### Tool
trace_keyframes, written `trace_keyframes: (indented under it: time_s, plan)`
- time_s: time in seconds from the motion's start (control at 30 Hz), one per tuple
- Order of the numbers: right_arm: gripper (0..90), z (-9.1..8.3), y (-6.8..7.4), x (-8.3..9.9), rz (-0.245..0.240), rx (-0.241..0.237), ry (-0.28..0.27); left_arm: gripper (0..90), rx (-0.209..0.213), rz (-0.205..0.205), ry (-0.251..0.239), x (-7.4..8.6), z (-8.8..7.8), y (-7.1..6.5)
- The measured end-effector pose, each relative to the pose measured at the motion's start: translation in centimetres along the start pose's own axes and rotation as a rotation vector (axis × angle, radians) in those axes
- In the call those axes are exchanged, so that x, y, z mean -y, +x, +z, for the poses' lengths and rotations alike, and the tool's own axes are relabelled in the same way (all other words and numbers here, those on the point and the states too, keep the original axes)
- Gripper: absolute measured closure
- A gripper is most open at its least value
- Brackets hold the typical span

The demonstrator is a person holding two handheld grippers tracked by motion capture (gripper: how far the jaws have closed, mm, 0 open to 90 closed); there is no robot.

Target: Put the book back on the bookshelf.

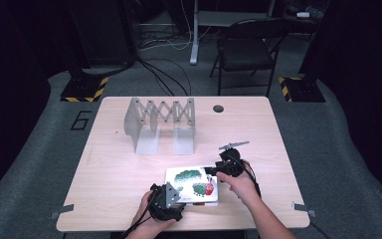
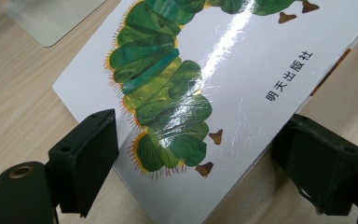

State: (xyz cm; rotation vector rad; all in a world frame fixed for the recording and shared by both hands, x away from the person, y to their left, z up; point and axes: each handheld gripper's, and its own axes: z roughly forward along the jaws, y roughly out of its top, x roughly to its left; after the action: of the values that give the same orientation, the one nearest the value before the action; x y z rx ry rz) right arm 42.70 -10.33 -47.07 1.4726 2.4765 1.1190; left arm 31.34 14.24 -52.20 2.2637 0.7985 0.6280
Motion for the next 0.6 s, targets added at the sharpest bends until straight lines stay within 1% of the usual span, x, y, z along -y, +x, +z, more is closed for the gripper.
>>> trace_keyframes:
  time_s: [0.07, 0.1, 0.17, 0.2, 0.23, 0.27, 0.3, 0.33, 0.37, 0.4, 0.47, 0.53, 0.6]
  plan:
    - [40.4, 0.1, -0.2, 0.0, -0.012, 0.003, -0.001, 14.8, 0.001, -0.002, -0.004, 0.0, 0.0, 0.0]
    - [40.2, 0.1, -0.1, 0.0, -0.005, 0.007, -0.002, 14.8, 0.001, -0.002, -0.004, 0.0, 0.0, 0.0]
    - [39.5, -0.1, -0.1, -0.2, 0.014, 0.013, 0.015, 14.8, -0.003, -0.005, -0.007, 0.0, 0.1, -0.1]
    - [39.2, -0.2, -0.2, -0.3, -0.001, 0.018, -0.001, 14.8, -0.003, -0.006, -0.010, 0.0, 0.1, -0.1]
    - [38.9, -0.4, -0.2, -0.5, 0.009, 0.022, -0.003, 14.8, -0.017, -0.009, -0.014, 0.1, 0.1, -0.2]
    - [38.7, -0.6, -0.2, -0.6, 0.016, 0.024, -0.003, 14.8, -0.010, -0.010, -0.016, 0.1, 0.1, -0.2]
    - [38.5, -0.7, -0.3, -0.8, 0.000, 0.033, 0.002, 14.7, -0.015, -0.011, -0.015, 0.1, 0.2, -0.2]
    - [38.4, -0.7, -0.3, -1.0, -0.015, 0.035, 0.003, 14.7, -0.012, -0.010, -0.012, 0.0, 0.1, -0.2]
    - [38.3, -0.7, -0.2, -1.1, -0.014, 0.041, 0.020, 14.7, -0.011, -0.011, -0.013, 0.0, 0.2, -0.2]
    - [38.1, -0.7, -0.2, -1.3, -0.022, 0.050, 0.028, 14.7, -0.012, -0.011, -0.013, 0.0, 0.2, -0.2]
    - [37.7, -0.4, -0.4, -1.7, -0.022, 0.055, 0.046, 14.7, -0.013, -0.013, -0.018, 0.0, 0.2, -0.2]
    - [37.0, -0.1, -0.6, -2.2, -0.005, 0.051, 0.062, 14.6, -0.012, -0.014, -0.017, 0.0, 0.2, -0.2]
    - [36.2, 0.4, -0.8, -2.5, 0.010, 0.035, 0.075, 14.6, -0.013, -0.014, -0.018, 0.0, 0.2, -0.2]
